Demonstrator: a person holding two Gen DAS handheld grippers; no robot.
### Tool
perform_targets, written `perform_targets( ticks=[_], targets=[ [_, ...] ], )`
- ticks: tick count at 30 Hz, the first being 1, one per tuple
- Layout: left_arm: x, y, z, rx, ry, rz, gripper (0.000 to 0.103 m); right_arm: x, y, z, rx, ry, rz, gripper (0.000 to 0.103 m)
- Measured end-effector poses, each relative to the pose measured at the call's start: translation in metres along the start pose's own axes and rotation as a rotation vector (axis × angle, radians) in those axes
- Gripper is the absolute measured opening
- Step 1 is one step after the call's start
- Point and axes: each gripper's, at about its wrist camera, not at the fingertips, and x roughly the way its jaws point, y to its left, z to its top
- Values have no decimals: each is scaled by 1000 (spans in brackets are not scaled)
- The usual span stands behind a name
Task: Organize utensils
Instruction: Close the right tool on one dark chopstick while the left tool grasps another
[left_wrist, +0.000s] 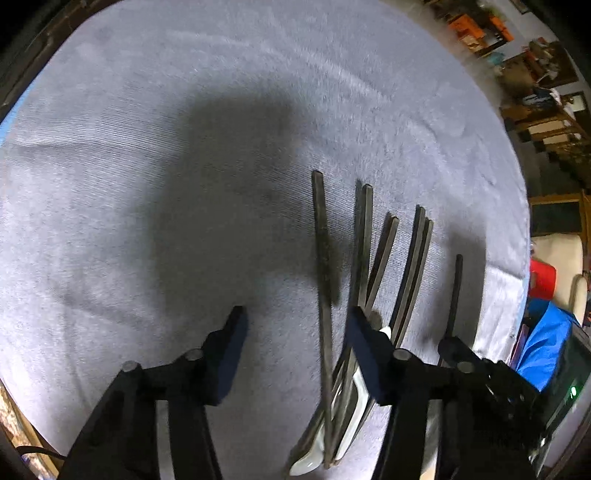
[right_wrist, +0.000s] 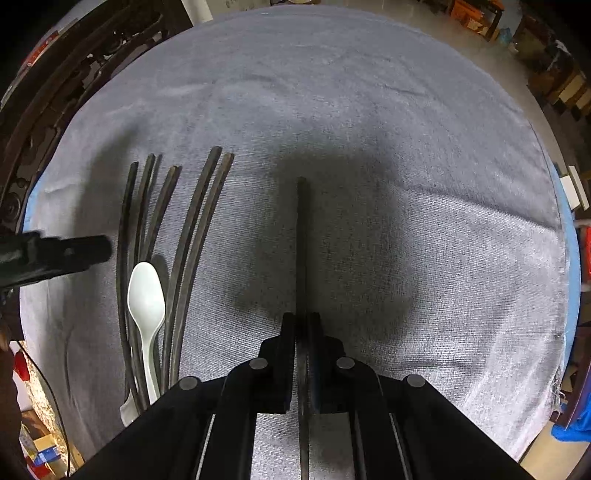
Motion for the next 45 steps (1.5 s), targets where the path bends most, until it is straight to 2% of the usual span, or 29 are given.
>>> perform_targets(
  ticks=[1, 2, 3, 5, 6, 7, 9, 12, 15, 24, 30, 34, 40, 45],
  targets=[
    [0, -4, 1, 1, -11, 16, 50, 0, -1, 0, -2, 0, 3, 9],
    [2, -7, 3, 10, -2, 30, 40, 0, -1, 0, -5, 0, 6, 9],
    [3, -11, 4, 15, -3, 56, 36, -3, -9, -4, -6, -1, 9, 9],
    [7, -19, 6, 46, 10, 74, 15, -2, -10, -4, -11, 1, 10, 9],
    [8, -23, 7, 78, 18, 120, 9, -3, -13, -7, -13, 2, 12, 9],
    [10, -26, 9, 89, 28, 127, 8, -3, -15, -7, -14, 3, 12, 9],
    [10, -29, 11, 127, 48, 128, 8, -1, -15, -7, -19, 9, 13, 9],
    [12, -35, 11, 252, 94, 170, 6, 0, -14, -9, -39, 43, 11, 9],
    [4, -33, 10, 322, 92, 199, 6, 1, -15, -13, -62, 79, 14, 9],
    [0, -21, 13, 283, 96, 162, 7, 4, -4, -8, -69, 101, -16, 9],
    [-27, 1, 7, 283, 44, 130, 6, 2, -14, -16, 2, 74, 43, 7],
    [-53, 15, -11, 274, -1, 97, 6, -10, -20, -25, 44, 33, 98, 7],
    [-97, 29, -40, 279, -65, 31, 5, -39, -23, -44, 72, -37, 126, 7],
    [-135, 35, -69, 277, -149, -27, 6, -74, -25, -65, 116, -142, 157, 7]
  ],
)
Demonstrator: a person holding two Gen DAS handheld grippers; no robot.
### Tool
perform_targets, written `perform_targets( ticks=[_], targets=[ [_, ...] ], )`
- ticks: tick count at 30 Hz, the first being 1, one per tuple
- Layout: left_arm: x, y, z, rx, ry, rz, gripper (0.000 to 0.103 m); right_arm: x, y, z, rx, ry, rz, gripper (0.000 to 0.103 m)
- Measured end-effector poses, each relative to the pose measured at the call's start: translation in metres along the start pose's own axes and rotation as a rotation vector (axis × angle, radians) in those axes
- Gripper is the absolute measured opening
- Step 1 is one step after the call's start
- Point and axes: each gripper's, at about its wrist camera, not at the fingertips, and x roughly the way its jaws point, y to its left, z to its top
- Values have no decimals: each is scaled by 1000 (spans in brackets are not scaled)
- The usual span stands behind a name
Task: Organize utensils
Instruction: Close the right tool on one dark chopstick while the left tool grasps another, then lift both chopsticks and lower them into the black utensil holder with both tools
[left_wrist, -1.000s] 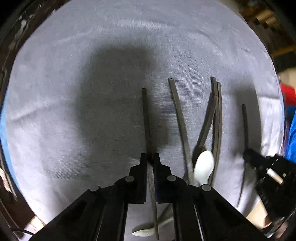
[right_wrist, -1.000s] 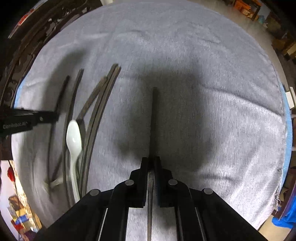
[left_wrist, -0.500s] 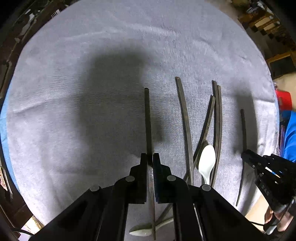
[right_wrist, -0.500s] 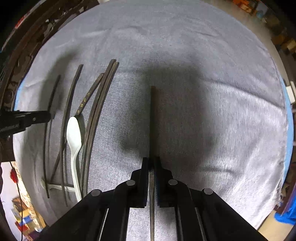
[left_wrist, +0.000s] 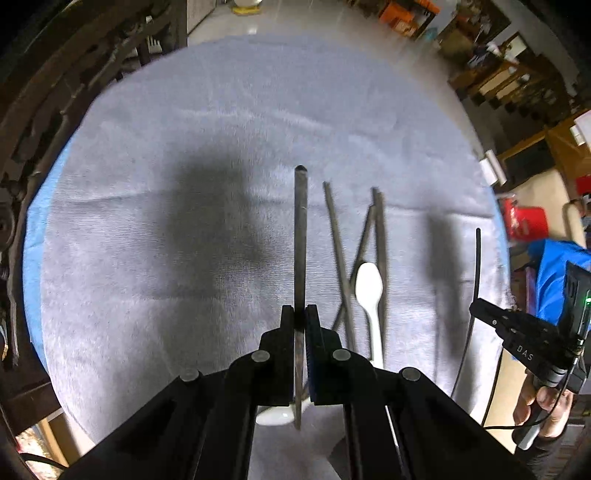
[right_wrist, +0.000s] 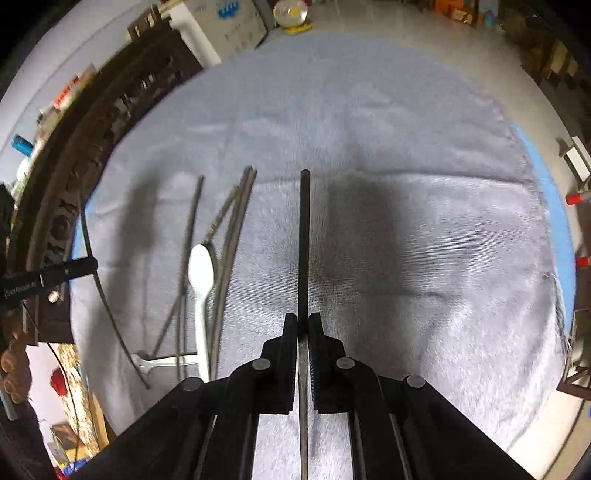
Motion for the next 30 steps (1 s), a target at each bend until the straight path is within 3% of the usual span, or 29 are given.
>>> perform_targets(
  ticks=[17, 30],
  targets=[
    [-42, -9, -46, 24, -202, -72, 5, -93, 14, -52, 85, -308, 96, 7],
    [-85, -7, -78, 43, -304, -146, 5, -127, 31, -72, 90, -438, 129, 7]
  ],
)
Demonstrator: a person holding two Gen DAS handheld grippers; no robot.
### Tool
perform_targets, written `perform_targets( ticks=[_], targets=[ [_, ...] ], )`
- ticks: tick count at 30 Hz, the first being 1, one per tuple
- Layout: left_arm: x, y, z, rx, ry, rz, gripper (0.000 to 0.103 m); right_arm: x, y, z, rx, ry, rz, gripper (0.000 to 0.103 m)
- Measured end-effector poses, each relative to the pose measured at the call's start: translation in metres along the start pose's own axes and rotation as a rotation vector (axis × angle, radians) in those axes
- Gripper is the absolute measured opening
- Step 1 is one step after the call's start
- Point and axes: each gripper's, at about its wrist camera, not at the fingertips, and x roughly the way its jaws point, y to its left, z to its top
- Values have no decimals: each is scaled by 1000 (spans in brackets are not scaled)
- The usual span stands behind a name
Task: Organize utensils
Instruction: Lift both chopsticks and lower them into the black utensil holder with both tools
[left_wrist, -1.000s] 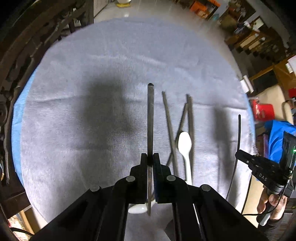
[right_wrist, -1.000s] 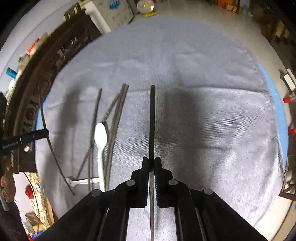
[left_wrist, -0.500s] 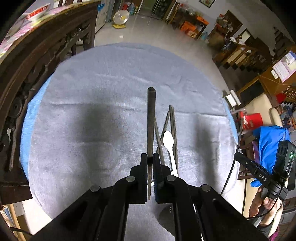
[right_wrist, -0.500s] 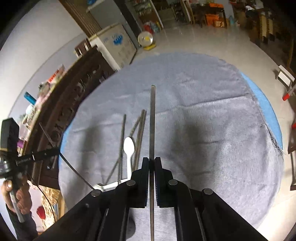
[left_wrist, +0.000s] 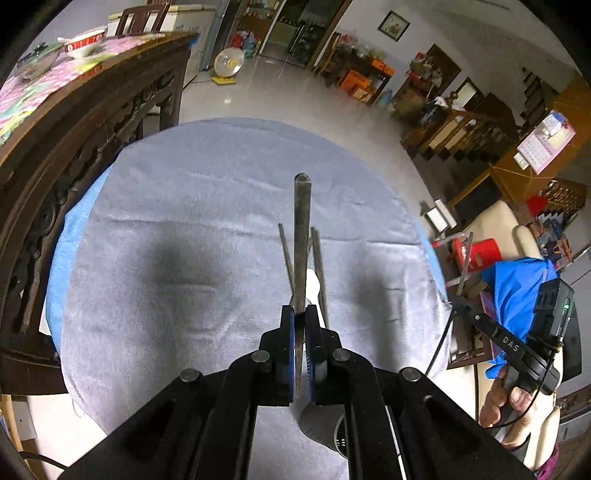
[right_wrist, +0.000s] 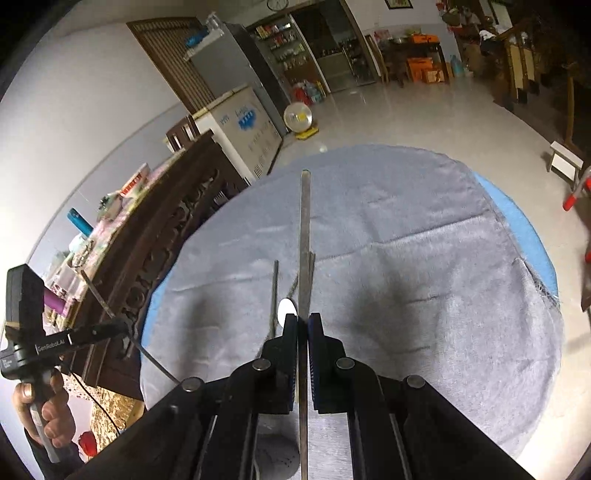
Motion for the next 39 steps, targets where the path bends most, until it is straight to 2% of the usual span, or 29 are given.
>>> perform_targets(
  ticks=[8, 16, 25, 39],
  targets=[
    [-58, -16, -3, 34, -104, -73, 5, -33, 28, 0, -16, -126, 56, 7],
    [-90, -33, -17, 68, -155, -130, 5, -47, 48, -31, -7, -257, 93, 7],
    [-69, -39, -44, 65, -143, -135, 5, -41, 62, -64, -57, -313, 48, 7],
    [-13, -45, -73, 71, -120, -65, 5, -20, 59, -90, -97, -273, 24, 7]
  ],
)
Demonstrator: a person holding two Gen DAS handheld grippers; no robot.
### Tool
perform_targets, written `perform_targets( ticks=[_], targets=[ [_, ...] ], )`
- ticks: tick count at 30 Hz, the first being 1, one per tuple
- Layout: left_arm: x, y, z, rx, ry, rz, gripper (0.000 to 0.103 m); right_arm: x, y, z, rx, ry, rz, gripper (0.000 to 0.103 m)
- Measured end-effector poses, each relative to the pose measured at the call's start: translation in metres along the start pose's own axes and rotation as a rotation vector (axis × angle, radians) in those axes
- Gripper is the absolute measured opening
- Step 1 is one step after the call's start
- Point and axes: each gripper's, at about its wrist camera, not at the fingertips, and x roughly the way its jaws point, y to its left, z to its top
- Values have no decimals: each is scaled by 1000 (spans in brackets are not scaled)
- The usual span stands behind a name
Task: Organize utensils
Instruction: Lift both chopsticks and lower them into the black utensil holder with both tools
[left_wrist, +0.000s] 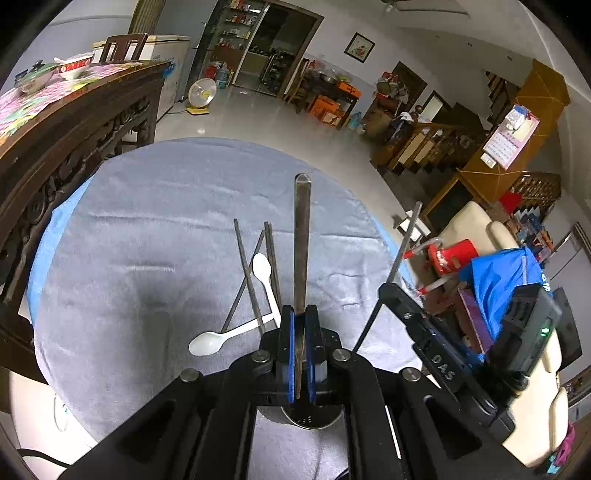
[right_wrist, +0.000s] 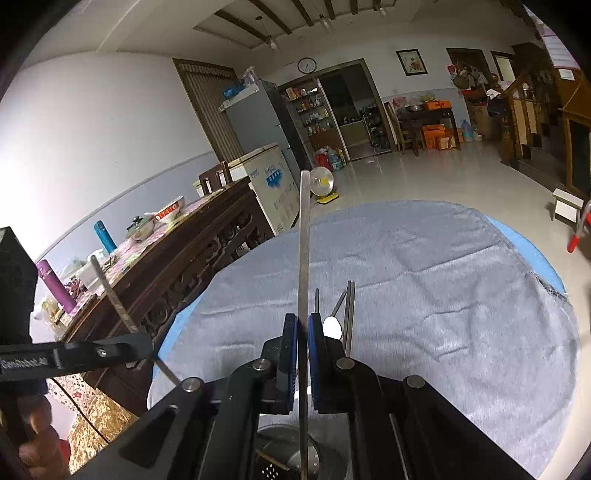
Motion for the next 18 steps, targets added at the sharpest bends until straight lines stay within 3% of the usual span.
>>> perform_targets(
  ticks=[18],
  targets=[
    [41, -5, -26, 6, 66, 32, 6, 6, 4, -31, -41, 67, 6, 7]
  ],
)
